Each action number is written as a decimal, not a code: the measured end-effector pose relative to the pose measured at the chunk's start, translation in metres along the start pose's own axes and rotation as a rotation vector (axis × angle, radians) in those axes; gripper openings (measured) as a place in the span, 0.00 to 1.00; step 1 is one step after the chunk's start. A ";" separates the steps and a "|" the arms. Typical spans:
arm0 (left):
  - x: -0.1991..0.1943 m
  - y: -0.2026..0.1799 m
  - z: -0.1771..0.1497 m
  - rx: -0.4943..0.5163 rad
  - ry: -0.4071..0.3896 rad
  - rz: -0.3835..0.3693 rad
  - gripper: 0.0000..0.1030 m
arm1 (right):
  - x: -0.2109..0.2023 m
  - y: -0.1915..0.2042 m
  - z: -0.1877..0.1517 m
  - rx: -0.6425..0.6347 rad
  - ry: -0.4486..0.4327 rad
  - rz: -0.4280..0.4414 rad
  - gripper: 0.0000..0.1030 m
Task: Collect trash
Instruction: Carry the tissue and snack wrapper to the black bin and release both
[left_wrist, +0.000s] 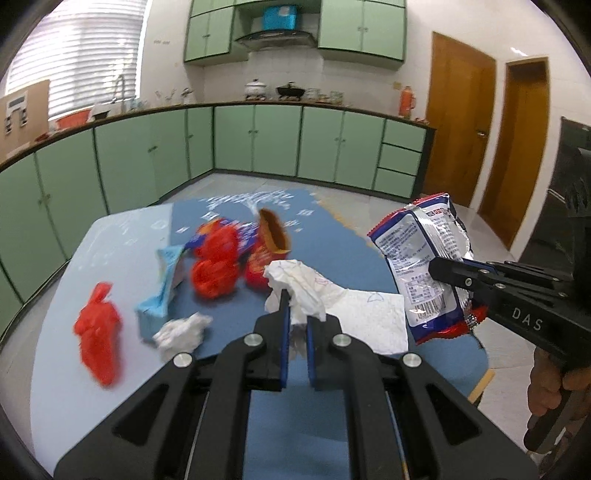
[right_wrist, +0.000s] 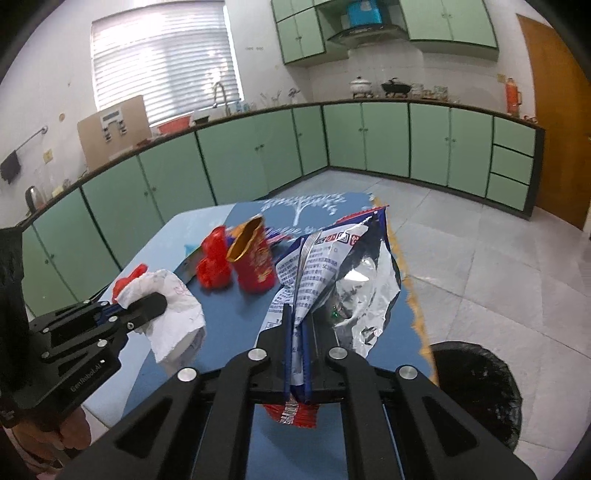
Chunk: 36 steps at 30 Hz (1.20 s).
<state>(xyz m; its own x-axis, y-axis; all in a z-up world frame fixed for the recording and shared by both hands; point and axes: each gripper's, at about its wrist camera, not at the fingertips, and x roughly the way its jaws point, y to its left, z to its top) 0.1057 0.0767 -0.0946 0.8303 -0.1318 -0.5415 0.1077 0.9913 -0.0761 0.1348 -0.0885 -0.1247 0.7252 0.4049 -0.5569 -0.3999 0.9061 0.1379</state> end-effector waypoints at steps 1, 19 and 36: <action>0.001 -0.005 0.001 0.007 -0.003 -0.009 0.06 | -0.004 -0.005 0.000 0.006 -0.006 -0.010 0.05; 0.042 -0.122 0.032 0.125 -0.038 -0.226 0.06 | -0.076 -0.111 -0.020 0.183 -0.084 -0.267 0.05; 0.132 -0.235 0.014 0.263 0.088 -0.369 0.06 | -0.082 -0.219 -0.094 0.392 0.033 -0.445 0.05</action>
<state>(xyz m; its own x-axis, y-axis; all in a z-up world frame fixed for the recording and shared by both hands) 0.1978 -0.1740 -0.1367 0.6619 -0.4646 -0.5882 0.5320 0.8440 -0.0680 0.1102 -0.3317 -0.1866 0.7556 -0.0229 -0.6546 0.1799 0.9682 0.1739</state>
